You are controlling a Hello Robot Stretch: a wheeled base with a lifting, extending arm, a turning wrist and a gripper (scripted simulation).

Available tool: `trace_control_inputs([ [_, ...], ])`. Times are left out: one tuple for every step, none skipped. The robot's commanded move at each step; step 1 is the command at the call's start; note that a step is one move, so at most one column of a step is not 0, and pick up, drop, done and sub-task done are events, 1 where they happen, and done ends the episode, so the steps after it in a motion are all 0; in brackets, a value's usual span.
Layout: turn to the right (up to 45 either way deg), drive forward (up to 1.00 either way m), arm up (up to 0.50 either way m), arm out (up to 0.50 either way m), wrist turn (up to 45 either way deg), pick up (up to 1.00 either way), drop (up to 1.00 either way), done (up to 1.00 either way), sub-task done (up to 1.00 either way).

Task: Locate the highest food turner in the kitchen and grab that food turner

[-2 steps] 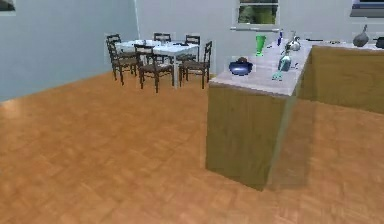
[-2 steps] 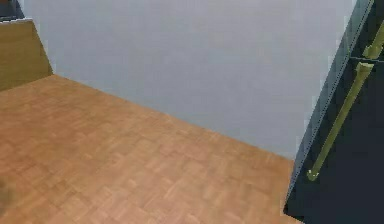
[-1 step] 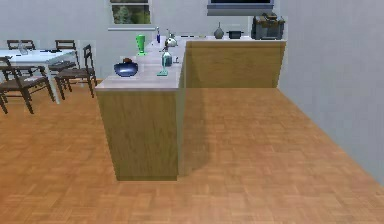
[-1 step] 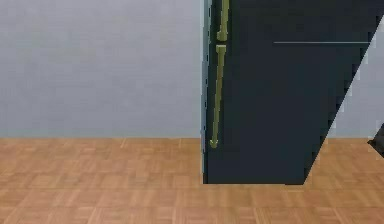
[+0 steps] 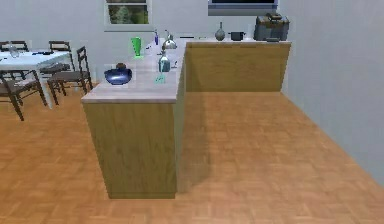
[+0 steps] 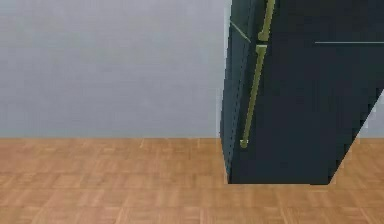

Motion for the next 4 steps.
trace_control_inputs([
  [21.0,0.00,0.00,0.00,0.0,0.00,0.00,0.00,0.00],
  [0.0,1.00,0.00,0.00,0.0,0.00,0.00,0.00,0.00],
  [36.0,0.00,0.00,0.00,0.0,0.00,0.00,0.00,0.00],
  [0.0,0.05,0.00,0.00,0.0,0.00,0.00,0.00,0.00],
])
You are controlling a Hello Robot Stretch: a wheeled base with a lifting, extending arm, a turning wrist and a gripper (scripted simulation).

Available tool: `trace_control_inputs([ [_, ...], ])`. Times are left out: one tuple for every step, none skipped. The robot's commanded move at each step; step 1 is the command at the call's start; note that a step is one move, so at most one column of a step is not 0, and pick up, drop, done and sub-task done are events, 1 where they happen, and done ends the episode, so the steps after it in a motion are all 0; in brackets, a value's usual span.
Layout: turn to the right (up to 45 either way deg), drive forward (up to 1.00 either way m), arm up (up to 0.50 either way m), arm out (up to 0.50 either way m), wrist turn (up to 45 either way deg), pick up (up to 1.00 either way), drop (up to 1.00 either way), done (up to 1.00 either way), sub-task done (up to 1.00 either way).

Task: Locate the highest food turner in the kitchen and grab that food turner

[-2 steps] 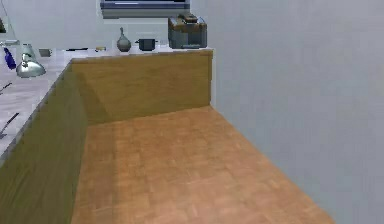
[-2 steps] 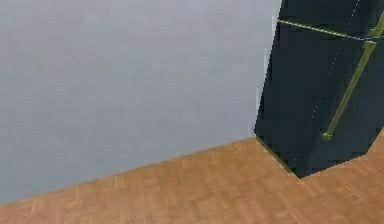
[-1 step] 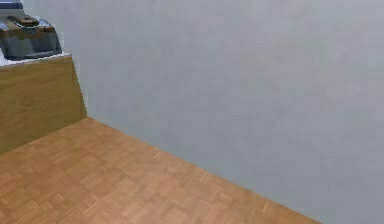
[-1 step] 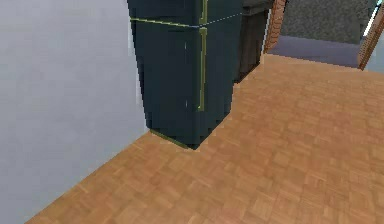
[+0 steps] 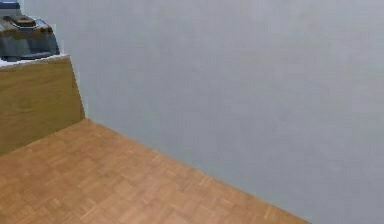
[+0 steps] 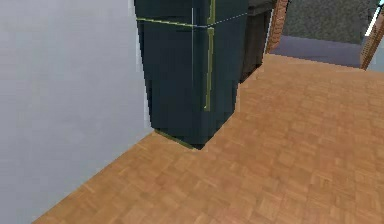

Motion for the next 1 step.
trace_control_inputs([
  [-45.0,0.00,0.00,0.00,0.0,0.00,0.00,0.00,0.00],
])
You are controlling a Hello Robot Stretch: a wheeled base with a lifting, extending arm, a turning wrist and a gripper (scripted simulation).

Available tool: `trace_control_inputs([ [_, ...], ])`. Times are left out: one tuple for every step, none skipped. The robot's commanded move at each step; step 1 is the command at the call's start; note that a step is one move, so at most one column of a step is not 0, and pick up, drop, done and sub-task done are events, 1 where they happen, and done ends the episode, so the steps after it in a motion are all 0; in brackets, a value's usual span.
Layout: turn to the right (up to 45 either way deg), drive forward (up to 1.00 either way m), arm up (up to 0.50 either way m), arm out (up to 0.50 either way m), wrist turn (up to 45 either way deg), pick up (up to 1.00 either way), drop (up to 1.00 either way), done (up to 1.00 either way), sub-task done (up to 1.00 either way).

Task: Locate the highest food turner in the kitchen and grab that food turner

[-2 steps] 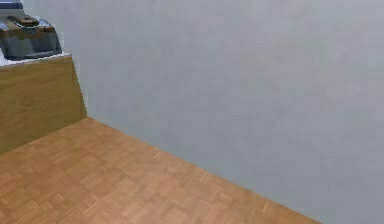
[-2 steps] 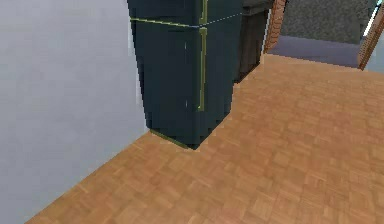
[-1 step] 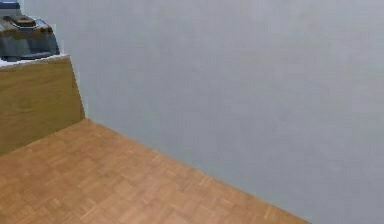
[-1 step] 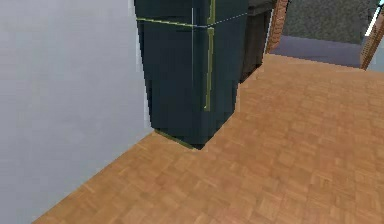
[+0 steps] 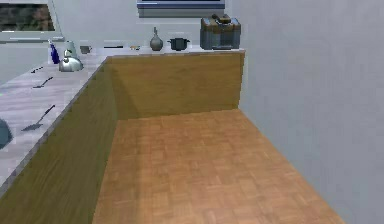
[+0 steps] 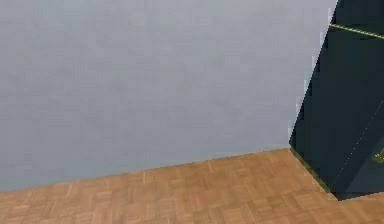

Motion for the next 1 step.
trace_control_inputs([
  [-3.0,0.00,0.00,0.00,0.0,0.00,0.00,0.00,0.00],
])
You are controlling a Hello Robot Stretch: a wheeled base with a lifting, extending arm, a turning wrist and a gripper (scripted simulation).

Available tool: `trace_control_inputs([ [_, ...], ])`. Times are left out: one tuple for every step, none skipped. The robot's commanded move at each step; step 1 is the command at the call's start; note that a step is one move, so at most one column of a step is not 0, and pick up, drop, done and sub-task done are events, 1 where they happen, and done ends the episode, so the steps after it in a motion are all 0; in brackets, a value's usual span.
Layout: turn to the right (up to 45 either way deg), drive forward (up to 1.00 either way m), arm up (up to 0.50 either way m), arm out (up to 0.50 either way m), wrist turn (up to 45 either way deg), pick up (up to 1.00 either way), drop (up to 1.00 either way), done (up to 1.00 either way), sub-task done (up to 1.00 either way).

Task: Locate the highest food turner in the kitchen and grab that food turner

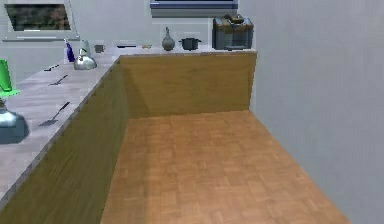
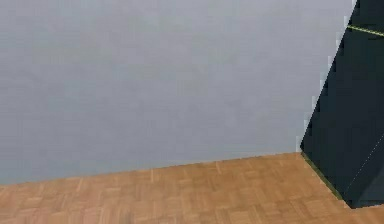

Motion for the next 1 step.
trace_control_inputs([
  [0.0,0.30,0.00,0.00,0.0,0.00,0.00,0.00,0.00],
])
